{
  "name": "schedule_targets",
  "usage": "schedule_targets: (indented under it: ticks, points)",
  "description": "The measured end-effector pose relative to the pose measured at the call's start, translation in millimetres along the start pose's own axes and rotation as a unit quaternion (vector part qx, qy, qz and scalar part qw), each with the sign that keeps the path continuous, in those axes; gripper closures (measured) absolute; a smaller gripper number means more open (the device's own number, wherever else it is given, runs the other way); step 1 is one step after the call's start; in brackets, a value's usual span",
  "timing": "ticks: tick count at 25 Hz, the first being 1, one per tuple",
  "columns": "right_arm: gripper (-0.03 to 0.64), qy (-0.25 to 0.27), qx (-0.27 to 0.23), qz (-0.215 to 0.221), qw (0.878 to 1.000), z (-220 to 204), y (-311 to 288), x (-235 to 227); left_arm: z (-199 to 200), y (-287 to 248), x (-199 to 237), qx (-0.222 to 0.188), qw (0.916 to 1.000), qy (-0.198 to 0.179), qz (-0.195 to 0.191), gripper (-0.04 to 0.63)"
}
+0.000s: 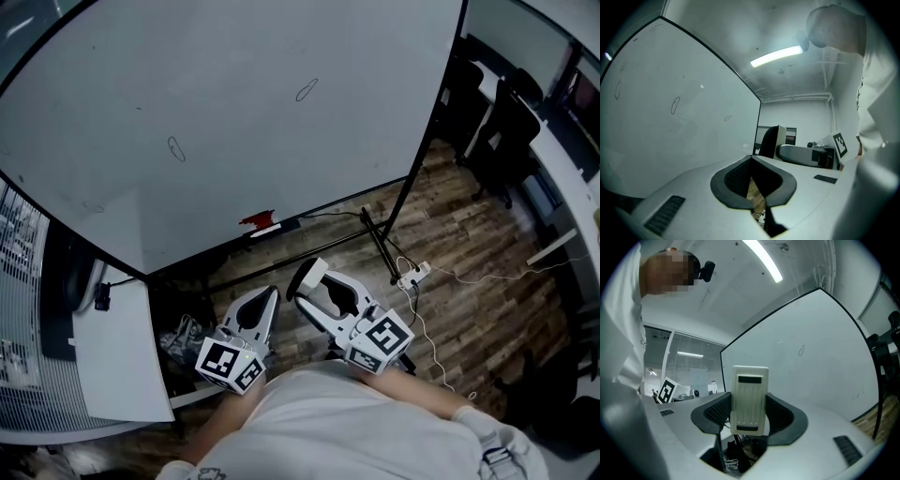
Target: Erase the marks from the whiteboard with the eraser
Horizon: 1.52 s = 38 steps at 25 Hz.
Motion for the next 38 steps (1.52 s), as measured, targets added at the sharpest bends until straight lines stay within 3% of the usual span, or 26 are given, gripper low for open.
schedule_targets:
  ticks: [7, 13, 18, 24, 30, 38]
  points:
    - [0.377, 0.015, -0.003, 0.023, 1.0, 15, -8, -65, 9, -64, 10, -0.023, 0.9994, -0.015, 0.022, 0.589]
    - [0.377, -0.017, 0.029, 0.051, 0.998, 31, -12, -138, 13, -126, 7, -0.03, 0.9987, -0.009, 0.04, 0.589]
    - [0.377, -0.022, 0.048, 0.064, 0.997, 35, -16, -161, 11, -166, 14, -0.015, 0.9993, 0.015, 0.032, 0.589]
    - [0.377, -0.006, 0.057, 0.069, 0.996, 38, -32, -184, 23, -192, 33, -0.013, 0.9991, 0.0, 0.039, 0.589]
    - [0.377, 0.073, 0.07, 0.042, 0.994, 52, -52, -210, 30, -206, 40, 0.006, 0.9987, -0.041, 0.029, 0.589]
    - [0.377, 0.216, 0.103, 0.04, 0.97, 102, -98, -241, 54, -215, 62, -0.006, 0.9982, -0.049, 0.035, 0.589]
Point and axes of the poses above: the fingertips, and each gripper's own axes: y backward along the fingers, x to its left, z out of its top, the point moved 8 cm from there along y, backward along the fingers, and after that the axes turned 3 degrees about z, right-handed, at the moved point
